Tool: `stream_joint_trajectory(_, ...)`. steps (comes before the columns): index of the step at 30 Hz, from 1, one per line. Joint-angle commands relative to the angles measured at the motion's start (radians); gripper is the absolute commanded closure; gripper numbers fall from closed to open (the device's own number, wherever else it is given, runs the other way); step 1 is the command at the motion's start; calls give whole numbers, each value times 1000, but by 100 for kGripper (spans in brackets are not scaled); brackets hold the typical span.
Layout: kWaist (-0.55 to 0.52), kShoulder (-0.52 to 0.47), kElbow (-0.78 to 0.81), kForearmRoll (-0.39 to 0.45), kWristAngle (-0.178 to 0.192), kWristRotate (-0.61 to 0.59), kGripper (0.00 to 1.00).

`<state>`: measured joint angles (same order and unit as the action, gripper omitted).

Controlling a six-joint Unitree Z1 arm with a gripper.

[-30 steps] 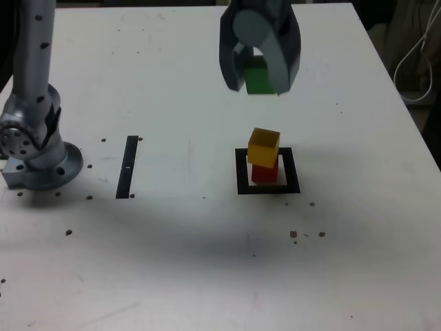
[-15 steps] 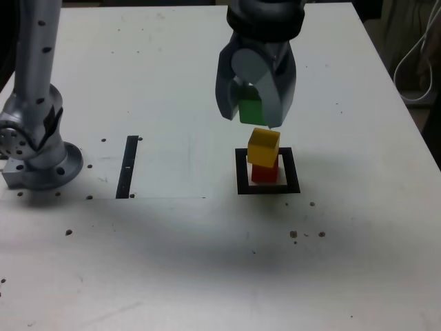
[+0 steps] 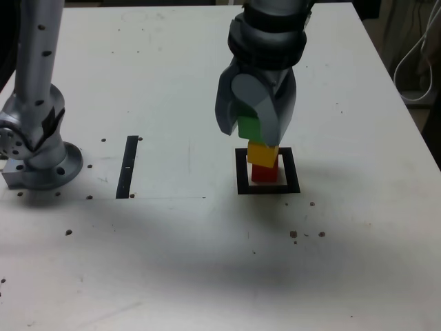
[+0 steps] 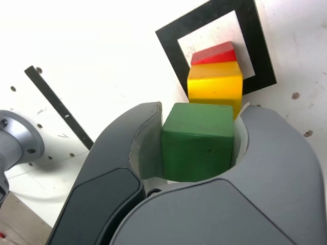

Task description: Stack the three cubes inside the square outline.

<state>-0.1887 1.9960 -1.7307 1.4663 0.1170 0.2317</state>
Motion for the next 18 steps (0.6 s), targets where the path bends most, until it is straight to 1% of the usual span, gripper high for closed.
stream_joint_trajectory(1,0,6,4,-2,7,2,100)
stream_joint_trajectory(7,0,13,3,-15,6,5,99)
stream_joint_trajectory(10,0,15,5,-20,3,5,92)
stream_joint_trajectory(13,0,17,10,-21,1,5,76)
stream_joint_trajectory(18,0,21,16,-20,-1,5,38)
